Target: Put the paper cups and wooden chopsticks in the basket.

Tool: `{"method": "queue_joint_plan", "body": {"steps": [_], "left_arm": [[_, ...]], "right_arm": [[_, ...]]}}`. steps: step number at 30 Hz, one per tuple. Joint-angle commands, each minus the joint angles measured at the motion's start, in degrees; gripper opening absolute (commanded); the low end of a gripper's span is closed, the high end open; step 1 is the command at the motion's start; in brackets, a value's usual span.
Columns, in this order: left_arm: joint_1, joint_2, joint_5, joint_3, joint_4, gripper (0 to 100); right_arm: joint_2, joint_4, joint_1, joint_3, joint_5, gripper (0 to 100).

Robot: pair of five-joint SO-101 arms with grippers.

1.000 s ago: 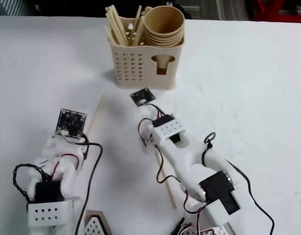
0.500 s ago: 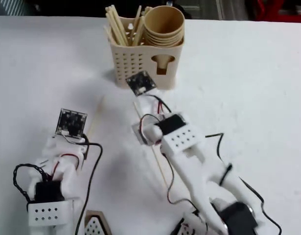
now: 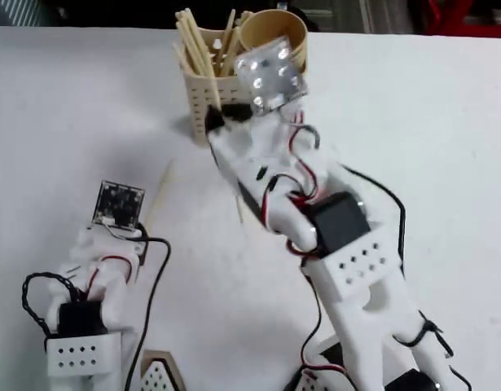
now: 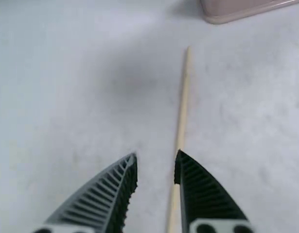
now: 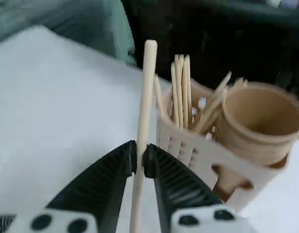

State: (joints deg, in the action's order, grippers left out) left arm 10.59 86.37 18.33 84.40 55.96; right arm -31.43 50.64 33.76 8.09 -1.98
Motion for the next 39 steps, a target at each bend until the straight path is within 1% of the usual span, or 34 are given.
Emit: {"method": "queue_joint_plan", "body": {"steps": [1,4,10,15,22,27,37,39], "left_arm": [[0.6,0.7,0.4,-0.3,-1.2,14],[0.6,0.7,0.4,-0.3,-1.2,14],[0.6,0.7,0.4,-0.3,-1.2,14],[0.6,0.7,0.5,-0.3,-1.2,14],[0.6,0.7,0.5,-0.2,-1.9,14],[2.9,0.7,0.4,1.0,-4.9,14],[3.0,0.7,0.4,1.0,-4.8,14],[3.0,0.7,0.4,1.0,-4.8,14]], "right_arm": [[3.9,-5.3,0.0,-9.4,-0.1,1.7],[9.2,-10.2,-0.2,-15.1,-0.1,1.7],[18.6,-22.3,-5.1,-23.5,-0.1,1.8],[24.0,-33.5,-8.0,-24.9,-0.1,1.8],[30.3,-43.6,-7.8,-24.6,-0.1,1.8],[35.2,-45.9,-8.0,-24.6,-0.1,1.8],[37.8,-45.4,-8.7,-24.6,-0.1,2.2],[37.8,-45.3,-8.8,-24.6,-2.2,2.2]]}}
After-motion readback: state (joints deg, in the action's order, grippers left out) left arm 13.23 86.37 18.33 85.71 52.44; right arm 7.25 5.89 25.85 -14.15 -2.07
